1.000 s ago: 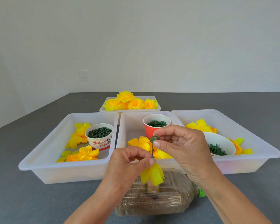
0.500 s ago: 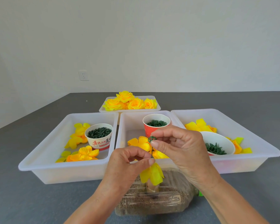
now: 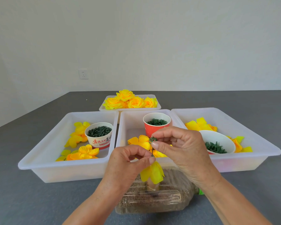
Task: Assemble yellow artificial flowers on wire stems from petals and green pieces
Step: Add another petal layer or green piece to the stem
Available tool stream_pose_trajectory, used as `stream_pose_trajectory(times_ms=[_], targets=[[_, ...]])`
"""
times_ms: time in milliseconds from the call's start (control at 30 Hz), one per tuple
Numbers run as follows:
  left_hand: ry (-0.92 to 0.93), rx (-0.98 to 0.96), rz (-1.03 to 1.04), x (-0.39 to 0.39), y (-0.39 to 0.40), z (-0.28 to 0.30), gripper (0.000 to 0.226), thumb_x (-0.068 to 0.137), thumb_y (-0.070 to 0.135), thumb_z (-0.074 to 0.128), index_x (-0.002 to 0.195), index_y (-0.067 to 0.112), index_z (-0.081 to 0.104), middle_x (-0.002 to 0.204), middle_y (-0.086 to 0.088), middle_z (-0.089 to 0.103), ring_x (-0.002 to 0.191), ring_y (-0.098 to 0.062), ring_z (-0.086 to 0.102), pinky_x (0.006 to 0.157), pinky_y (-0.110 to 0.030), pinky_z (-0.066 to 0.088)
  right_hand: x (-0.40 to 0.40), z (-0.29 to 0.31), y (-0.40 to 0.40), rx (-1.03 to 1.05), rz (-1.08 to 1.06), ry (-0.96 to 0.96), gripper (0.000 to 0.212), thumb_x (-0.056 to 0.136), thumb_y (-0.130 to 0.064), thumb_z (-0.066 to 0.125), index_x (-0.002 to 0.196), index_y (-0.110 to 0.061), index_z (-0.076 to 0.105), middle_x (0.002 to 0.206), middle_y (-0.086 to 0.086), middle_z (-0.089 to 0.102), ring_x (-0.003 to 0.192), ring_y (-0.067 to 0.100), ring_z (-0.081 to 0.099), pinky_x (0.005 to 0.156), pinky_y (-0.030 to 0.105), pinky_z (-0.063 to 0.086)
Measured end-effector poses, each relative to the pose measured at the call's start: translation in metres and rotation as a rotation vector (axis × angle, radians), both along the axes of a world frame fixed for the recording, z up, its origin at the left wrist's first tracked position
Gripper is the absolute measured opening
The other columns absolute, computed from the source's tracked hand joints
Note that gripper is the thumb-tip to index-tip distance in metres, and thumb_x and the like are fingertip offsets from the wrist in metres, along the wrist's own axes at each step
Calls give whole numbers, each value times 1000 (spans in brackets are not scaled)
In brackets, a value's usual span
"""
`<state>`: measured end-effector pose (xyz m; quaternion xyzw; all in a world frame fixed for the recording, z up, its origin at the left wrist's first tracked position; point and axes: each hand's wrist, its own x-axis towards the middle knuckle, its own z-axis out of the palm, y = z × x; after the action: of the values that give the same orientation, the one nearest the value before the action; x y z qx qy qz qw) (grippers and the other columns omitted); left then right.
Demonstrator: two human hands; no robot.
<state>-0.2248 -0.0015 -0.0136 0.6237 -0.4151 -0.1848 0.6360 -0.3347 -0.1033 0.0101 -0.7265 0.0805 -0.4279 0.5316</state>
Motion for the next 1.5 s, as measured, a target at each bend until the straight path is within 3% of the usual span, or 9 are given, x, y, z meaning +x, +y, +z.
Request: stream_pose_trajectory(times_ms=[167, 467, 567, 667, 867, 933, 1100, 1300, 1500], targets=[[12, -1, -9, 0, 1, 0, 4, 71, 3, 75, 71, 1, 71, 75, -22, 68, 75, -35, 59, 82, -56, 48, 0, 0, 0, -20, -9, 0, 26, 67, 8, 75, 79, -16, 71, 76, 3, 73, 71, 9, 66, 70, 22, 54], [39, -21, 10, 1, 2, -3, 9, 71, 0, 74, 77, 8, 73, 79, -16, 71, 87, -43, 61, 86, -53, 50, -2, -5, 0, 28, 8, 88, 27, 68, 4, 77, 79, -19, 72, 78, 3, 73, 71, 10, 66, 70, 24, 55], [61, -55, 39, 1, 6, -2, 20, 75, -1, 71, 85, 16, 73, 84, -6, 73, 90, -31, 65, 87, -39, 53, -5, -10, 1, 97, 51, 141, 22, 68, 5, 77, 82, -11, 73, 80, 6, 74, 71, 10, 66, 68, 22, 54], [77, -92, 15, -1, 10, 3, 14, 76, 9, 71, 85, 20, 75, 86, 0, 74, 90, -19, 67, 77, -18, 52, -6, -14, 1, 134, 80, 197, 22, 68, 6, 76, 82, -11, 73, 78, 6, 74, 71, 10, 66, 69, 21, 54], [-43, -35, 36, -3, 10, 0, 12, 65, 29, 72, 76, 32, 76, 78, 3, 73, 83, -21, 66, 80, -32, 53, -7, -16, 1, 227, 99, 276, 23, 67, 6, 75, 80, -13, 72, 78, 7, 73, 73, 15, 67, 71, 29, 57], [-54, -20, 45, -2, 9, -1, 15, 62, 34, 72, 76, 34, 75, 76, 4, 73, 82, -21, 66, 79, -34, 54, -8, -15, 0, 262, 120, 274, 19, 66, 0, 77, 83, -10, 73, 82, 8, 74, 76, 14, 69, 68, 25, 56], [-62, -7, 54, -2, 8, 2, 12, 70, 14, 77, 72, 26, 75, 74, 0, 73, 81, -25, 66, 81, -39, 53, -8, -14, -1, 275, 93, 260, 18, 69, 4, 74, 77, -13, 74, 78, 5, 74, 72, 9, 68, 64, 18, 53], [-181, 55, 77, 1, 10, 7, 14, 72, 10, 77, 68, 24, 73, 73, 7, 71, 76, -8, 63, 70, -11, 46, -6, -14, -2, 186, 21, 339, 13, 69, -3, 77, 74, -14, 74, 79, 9, 74, 73, 12, 67, 69, 27, 57], [-326, 137, 104, 3, 11, 11, 16, 74, 17, 75, 65, 29, 70, 72, 10, 69, 77, -6, 62, 74, -20, 47, -6, -12, -2, 162, 59, 375, 12, 71, -2, 75, 73, -14, 74, 75, 1, 74, 70, 5, 67, 65, 19, 55]])
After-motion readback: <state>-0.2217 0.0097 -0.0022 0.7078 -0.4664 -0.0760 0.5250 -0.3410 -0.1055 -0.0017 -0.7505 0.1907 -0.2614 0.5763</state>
